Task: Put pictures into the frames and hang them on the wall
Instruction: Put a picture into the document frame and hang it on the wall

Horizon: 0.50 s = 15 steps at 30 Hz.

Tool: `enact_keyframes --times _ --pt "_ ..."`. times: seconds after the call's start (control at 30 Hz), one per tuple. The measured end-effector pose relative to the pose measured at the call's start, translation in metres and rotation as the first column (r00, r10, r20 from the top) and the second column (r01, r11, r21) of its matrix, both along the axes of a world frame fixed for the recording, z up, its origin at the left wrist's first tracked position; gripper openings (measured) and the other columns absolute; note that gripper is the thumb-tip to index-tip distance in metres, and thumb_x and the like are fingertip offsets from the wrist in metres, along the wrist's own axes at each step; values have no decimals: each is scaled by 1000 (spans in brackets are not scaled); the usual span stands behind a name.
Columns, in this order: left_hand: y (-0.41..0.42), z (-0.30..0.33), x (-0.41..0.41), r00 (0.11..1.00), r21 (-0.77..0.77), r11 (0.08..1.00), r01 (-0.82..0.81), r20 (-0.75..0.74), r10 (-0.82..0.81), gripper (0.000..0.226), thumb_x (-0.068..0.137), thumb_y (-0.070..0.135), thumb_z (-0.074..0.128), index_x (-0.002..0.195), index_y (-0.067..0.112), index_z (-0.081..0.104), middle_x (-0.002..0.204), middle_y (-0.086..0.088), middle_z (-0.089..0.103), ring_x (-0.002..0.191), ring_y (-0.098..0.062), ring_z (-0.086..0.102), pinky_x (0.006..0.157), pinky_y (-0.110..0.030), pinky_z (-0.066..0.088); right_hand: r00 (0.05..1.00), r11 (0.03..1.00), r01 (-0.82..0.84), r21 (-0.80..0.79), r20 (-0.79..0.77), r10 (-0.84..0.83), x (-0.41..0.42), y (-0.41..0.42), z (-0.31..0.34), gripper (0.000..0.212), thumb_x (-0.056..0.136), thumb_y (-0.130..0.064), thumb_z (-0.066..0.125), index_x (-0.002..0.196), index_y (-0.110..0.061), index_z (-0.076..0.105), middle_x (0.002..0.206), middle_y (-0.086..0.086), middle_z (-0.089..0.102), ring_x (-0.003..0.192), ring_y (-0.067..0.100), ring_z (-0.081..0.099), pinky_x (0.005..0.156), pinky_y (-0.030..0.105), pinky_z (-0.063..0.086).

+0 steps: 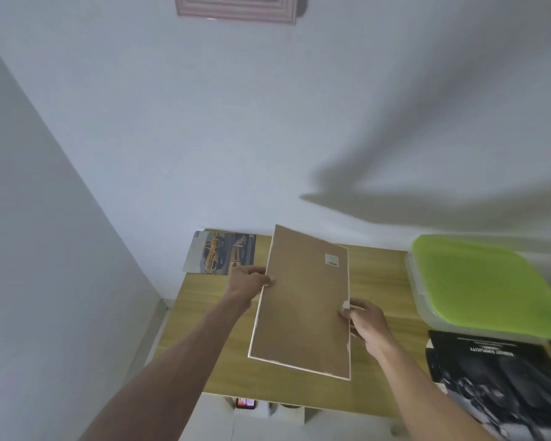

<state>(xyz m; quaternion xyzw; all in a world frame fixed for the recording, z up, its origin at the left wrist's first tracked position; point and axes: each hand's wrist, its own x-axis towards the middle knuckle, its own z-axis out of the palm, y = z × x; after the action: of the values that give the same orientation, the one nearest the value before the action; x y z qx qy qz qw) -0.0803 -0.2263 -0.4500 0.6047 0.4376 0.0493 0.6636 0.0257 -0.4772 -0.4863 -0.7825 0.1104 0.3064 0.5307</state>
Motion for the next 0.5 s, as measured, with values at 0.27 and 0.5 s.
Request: enact_keyframes --times 0.27,0.5 --pt "-66 94 18 982 479 877 -40 181 -53 19 66 9 66 77 21 75 72 5 72 64 -9 59 65 -26 51 850 953 -300 -49 439 290 11 28 137 57 93 -51 57 142 -23 48 134 -3 58 116 18 58 96 37 50" --pt "-176 145 25 938 779 624 -63 259 -229 9 80 7 57 77 13 63 69 -3 57 59 -22 49 53 -38 42 836 958 -222 182 541 91 26 9 241 63 77 -44 73 130 -20 47 103 -4 61 95 23 68 85 45 59"
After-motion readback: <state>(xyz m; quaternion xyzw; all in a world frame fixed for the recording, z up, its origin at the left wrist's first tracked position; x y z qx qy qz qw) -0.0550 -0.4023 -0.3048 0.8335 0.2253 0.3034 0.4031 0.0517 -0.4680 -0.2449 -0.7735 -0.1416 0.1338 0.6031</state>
